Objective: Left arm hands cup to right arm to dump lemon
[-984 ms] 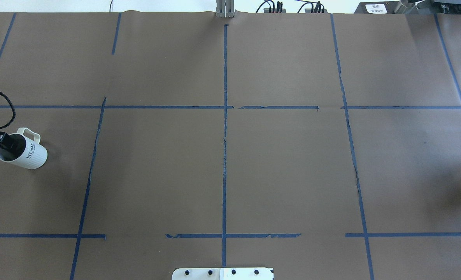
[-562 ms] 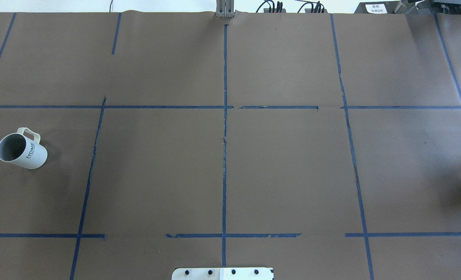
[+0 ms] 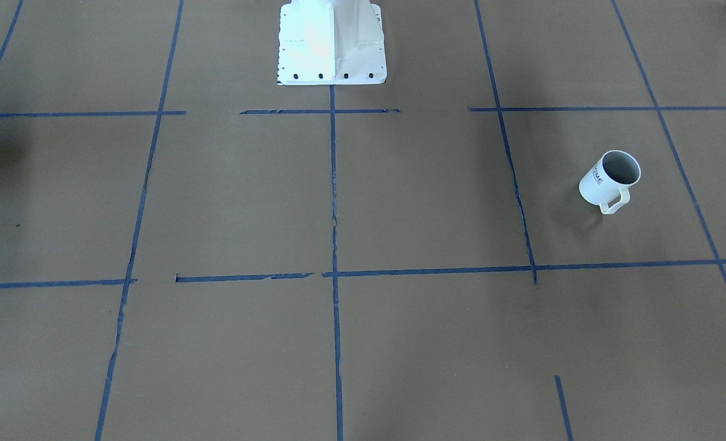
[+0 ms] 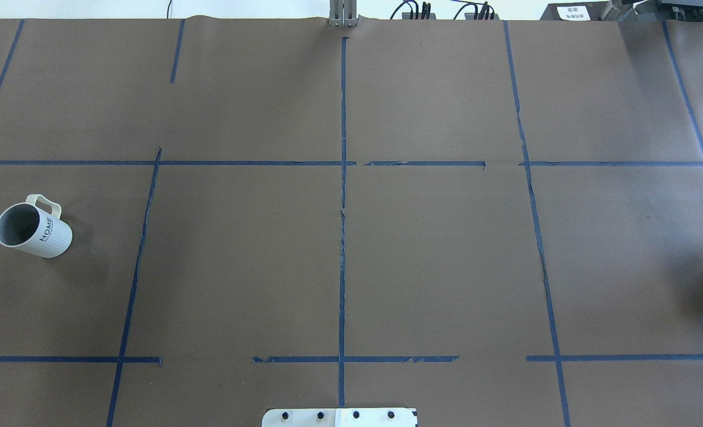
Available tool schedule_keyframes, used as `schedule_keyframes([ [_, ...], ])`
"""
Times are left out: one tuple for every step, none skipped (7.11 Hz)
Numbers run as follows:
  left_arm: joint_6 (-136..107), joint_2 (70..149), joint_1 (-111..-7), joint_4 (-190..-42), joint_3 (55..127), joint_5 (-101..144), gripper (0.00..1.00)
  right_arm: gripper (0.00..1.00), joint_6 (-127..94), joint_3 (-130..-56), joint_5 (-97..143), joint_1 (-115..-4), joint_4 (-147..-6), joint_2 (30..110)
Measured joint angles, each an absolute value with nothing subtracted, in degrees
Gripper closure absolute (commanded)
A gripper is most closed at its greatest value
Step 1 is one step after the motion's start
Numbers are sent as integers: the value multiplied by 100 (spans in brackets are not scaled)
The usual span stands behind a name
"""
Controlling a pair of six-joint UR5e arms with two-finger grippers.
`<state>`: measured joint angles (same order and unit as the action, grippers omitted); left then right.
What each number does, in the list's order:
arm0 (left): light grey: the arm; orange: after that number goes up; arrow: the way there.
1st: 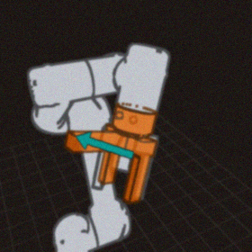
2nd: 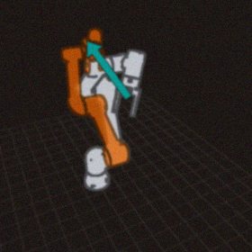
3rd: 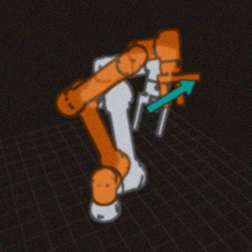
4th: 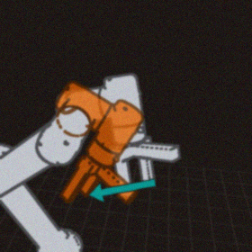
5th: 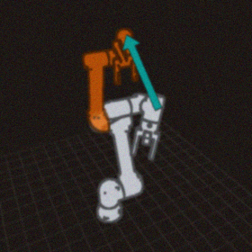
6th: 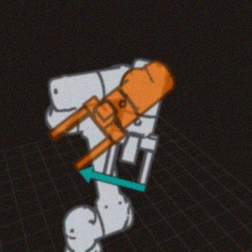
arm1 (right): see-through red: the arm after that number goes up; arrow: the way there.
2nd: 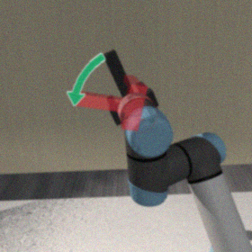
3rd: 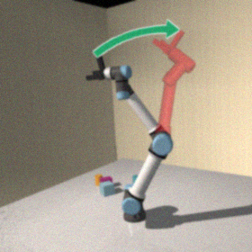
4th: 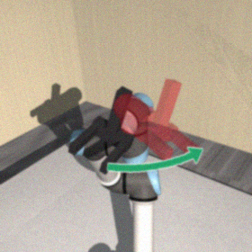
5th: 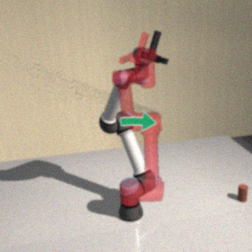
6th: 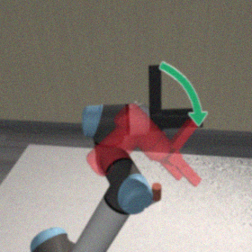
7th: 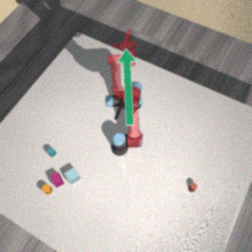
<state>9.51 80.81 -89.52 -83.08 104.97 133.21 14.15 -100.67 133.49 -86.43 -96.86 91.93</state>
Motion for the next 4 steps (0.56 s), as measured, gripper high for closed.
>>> schedule_keyframes([
  [997, 7971, -9063, -8317, 10511, 13381, 0, 0, 1390, -10064, 13354, -8693, -9675, 9379],
  [1002, 7923, -9103, -8326, 10512, 13405, 0, 0, 1364, -10067, 13364, -8760, -9673, 9489],
  [1003, 7910, -9117, -8330, 10510, 13410, 0, 0, 1336, -10068, 13372, -8796, -9675, 9557],
  [1004, 7910, -9120, -8331, 10515, 13410, 0, 0, 1310, -10070, 13375, -8815, -9676, 9601],
])
